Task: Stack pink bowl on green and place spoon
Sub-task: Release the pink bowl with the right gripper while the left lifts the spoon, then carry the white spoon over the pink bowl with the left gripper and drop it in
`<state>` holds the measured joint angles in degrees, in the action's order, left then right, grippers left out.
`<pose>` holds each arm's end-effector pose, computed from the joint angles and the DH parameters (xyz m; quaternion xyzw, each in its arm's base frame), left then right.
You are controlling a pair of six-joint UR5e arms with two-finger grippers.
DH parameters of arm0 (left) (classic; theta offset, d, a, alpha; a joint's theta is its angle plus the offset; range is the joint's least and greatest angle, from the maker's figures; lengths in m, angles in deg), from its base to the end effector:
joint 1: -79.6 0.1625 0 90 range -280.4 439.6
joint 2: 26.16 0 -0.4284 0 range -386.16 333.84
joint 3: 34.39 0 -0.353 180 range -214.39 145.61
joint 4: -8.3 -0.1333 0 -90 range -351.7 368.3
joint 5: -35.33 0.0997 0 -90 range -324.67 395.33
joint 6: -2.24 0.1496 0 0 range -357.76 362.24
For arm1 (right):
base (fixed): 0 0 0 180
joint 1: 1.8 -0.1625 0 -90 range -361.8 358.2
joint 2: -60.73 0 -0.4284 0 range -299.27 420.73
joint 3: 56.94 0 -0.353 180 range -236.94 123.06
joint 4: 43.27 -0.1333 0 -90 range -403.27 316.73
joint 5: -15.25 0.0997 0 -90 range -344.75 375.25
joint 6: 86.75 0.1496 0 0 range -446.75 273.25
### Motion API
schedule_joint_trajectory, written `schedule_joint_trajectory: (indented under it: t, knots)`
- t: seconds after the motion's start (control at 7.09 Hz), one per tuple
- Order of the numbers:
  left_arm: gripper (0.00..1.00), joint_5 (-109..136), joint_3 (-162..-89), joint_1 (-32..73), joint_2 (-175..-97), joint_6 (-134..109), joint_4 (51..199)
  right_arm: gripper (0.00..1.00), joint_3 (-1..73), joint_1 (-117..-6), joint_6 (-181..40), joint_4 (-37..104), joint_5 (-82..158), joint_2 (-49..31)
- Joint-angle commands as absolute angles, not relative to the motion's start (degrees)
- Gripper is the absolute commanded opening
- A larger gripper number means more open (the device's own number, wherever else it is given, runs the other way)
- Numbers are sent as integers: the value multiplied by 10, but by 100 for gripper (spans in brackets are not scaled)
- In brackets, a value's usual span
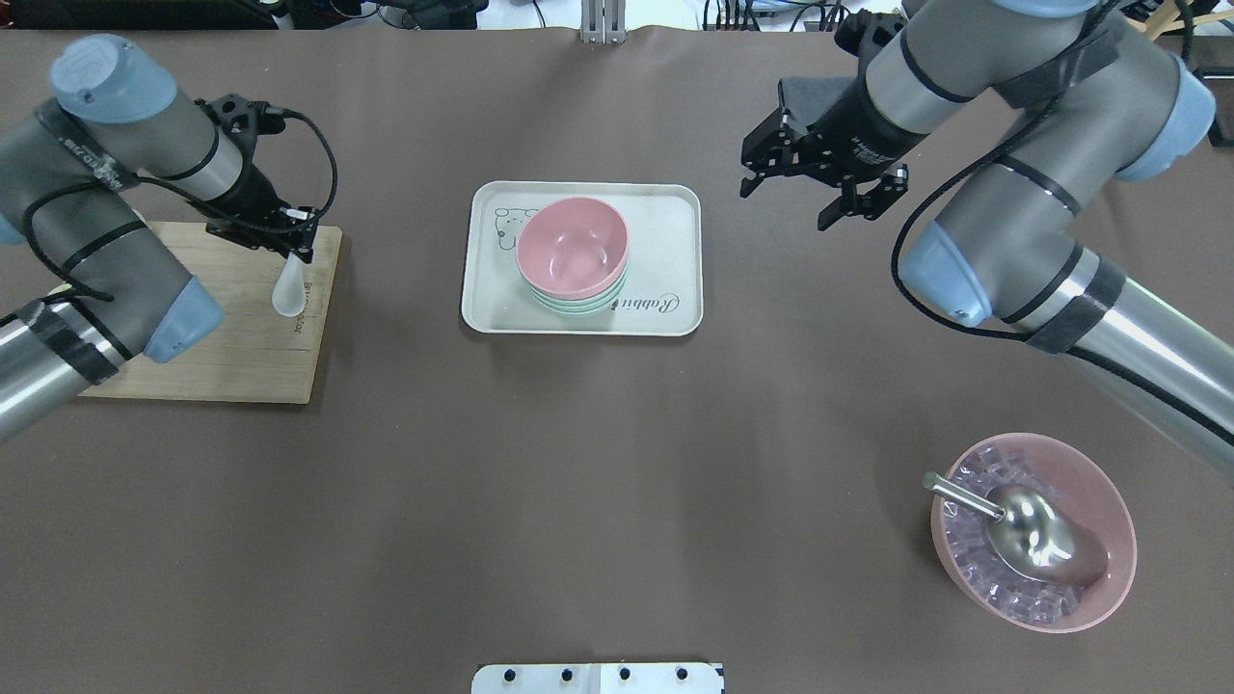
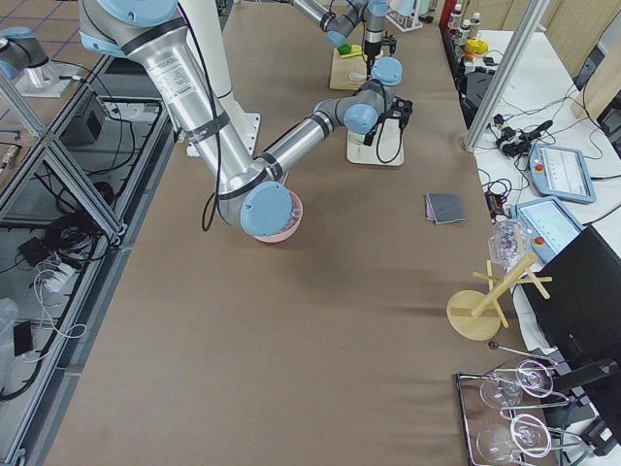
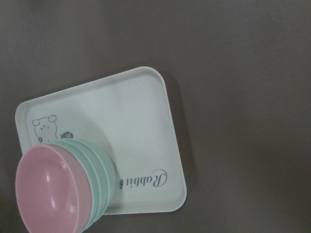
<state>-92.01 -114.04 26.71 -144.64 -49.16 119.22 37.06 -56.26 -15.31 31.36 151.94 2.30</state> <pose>0.3836 -0.5776 0.4588 0.0162 0.4371 -0.0049 0.8993 -0.3602 -0.5463 0.3094 -0.0526 -0.5302 0.0933 0.8411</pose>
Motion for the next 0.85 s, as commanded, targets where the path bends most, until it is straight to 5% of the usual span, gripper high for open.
schedule_joint_trajectory:
  t: [0.0,0.71]
  knots:
    - [0,-951,-1142,270,-1537,-638,1189,100,382,-648,-260,315,1579,-44]
    - [0,-878,-1079,351,-1658,-702,1246,100,375,-704,-469,315,1560,-159]
